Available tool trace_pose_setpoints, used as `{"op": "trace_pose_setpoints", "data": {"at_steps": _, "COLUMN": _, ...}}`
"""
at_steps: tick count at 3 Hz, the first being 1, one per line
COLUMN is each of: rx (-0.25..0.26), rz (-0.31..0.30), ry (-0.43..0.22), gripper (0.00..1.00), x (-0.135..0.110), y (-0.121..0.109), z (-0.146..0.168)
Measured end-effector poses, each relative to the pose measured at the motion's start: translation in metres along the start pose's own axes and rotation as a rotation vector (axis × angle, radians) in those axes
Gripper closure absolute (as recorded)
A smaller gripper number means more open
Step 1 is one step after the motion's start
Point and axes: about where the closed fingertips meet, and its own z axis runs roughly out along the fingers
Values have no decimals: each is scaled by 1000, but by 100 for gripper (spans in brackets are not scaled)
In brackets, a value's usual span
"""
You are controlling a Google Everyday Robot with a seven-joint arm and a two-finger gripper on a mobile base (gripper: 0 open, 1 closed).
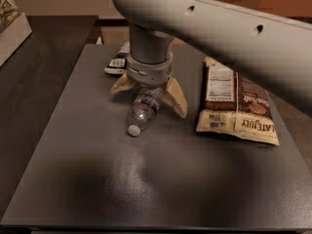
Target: Place water bottle upright
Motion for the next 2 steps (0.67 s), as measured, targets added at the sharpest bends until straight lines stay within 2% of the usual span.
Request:
{"op": "trace_pose_setpoints", "data": {"at_steps": 1, "rx": -12, "rz": -4, "ry": -12, "gripper": 18, "x": -4, "y": -1, "z": 6}}
{"op": "trace_pose_setpoints", "data": {"at_steps": 2, "rx": -18, "rz": 1, "ry": -19, "gripper": 41, "x": -3, "y": 0, "z": 8}}
